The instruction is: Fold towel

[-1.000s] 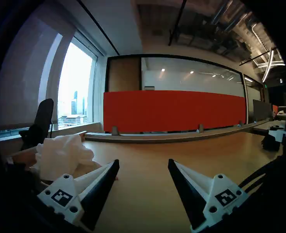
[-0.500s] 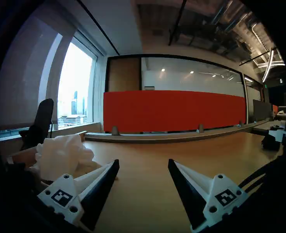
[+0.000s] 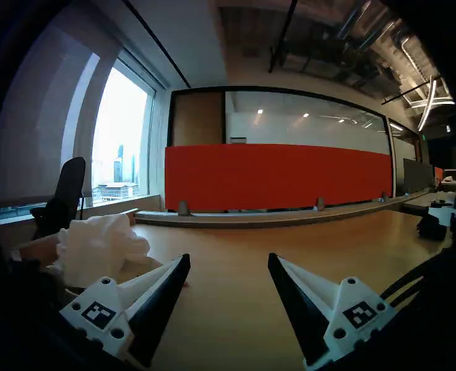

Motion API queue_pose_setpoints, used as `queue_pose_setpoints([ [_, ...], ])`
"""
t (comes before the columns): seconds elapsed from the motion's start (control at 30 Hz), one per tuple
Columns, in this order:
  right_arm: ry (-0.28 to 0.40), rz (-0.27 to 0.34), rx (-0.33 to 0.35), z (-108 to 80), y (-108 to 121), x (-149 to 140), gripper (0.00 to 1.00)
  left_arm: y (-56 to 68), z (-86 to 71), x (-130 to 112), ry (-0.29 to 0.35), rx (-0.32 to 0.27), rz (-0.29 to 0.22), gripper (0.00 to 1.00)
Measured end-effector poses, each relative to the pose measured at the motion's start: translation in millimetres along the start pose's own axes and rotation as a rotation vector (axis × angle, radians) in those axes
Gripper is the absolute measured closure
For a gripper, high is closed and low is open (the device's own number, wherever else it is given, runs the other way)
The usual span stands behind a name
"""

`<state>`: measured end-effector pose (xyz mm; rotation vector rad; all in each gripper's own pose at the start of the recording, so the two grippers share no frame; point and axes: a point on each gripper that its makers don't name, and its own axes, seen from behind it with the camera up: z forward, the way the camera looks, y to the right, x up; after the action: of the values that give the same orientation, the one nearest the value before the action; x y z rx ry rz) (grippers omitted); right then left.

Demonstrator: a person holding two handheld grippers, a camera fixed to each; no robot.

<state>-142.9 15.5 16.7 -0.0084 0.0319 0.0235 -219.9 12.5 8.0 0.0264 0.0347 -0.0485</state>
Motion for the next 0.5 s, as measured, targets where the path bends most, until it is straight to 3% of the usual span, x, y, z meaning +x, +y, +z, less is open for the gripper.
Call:
queue_pose_setpoints([
  [0.5, 0.000, 0.001, 0.000, 0.0, -0.4, 0.0, 0.01, -0.5, -0.3, 1.4, 0.000, 0.000, 0.000, 0.07],
])
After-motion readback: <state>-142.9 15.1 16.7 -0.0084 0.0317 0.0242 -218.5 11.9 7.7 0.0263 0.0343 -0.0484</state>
